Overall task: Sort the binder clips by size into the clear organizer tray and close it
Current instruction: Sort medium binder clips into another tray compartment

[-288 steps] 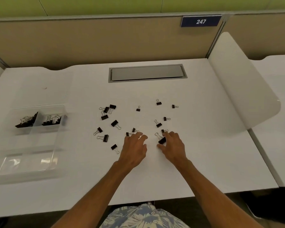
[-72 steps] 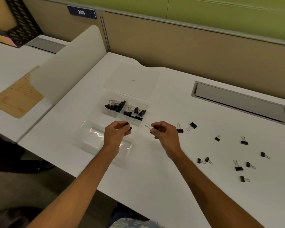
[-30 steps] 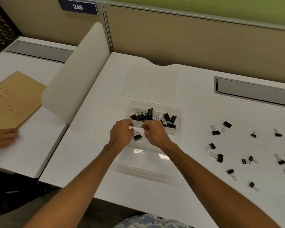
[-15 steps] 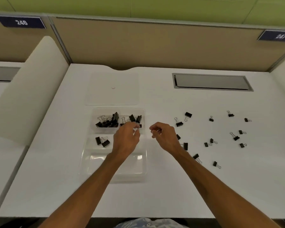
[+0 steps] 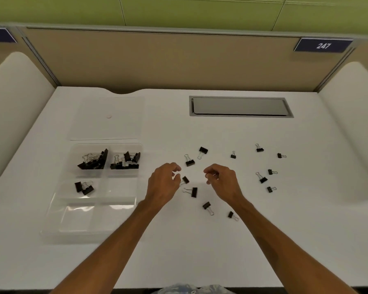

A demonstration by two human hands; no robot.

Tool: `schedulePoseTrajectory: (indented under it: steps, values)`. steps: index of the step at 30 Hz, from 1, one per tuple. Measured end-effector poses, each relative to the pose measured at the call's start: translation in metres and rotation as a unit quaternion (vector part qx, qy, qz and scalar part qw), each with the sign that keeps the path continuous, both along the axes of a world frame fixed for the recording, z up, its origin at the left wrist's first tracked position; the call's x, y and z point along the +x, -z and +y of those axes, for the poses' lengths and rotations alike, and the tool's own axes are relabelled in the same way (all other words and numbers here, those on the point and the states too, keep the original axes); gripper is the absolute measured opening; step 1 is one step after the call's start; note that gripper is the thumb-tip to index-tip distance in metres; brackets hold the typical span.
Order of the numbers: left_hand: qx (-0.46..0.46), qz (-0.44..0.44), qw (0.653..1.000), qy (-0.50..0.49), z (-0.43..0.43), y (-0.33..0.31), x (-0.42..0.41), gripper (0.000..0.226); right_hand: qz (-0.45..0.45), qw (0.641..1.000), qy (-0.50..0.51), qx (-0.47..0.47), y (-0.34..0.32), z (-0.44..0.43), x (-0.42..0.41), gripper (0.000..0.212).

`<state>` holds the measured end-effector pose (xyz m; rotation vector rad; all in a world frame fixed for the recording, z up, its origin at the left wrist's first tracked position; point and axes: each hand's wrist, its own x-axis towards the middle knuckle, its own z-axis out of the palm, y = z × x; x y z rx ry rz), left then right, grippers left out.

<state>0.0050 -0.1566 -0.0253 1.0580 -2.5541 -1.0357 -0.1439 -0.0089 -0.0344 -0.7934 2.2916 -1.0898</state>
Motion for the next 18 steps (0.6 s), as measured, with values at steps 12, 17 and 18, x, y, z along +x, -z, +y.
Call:
schedulePoseTrajectory:
  steps: [12, 17, 18]
  values:
    - [-0.011, -0.084, 0.996, -0.017, 0.019, 0.026, -0.073, 0.046, 0.056, 0.996, -0.072, 0.016, 0.016, 0.010, -0.084, 0.020]
    - [0.002, -0.094, 0.993, -0.065, 0.014, 0.039, -0.090, 0.052, 0.124, 0.980, -0.146, 0.051, 0.023, -0.016, -0.109, 0.027]
    - [-0.003, -0.101, 0.992, -0.078, 0.013, 0.041, -0.093, 0.053, 0.134, 0.975, -0.167, 0.060, 0.023, -0.022, -0.112, 0.030]
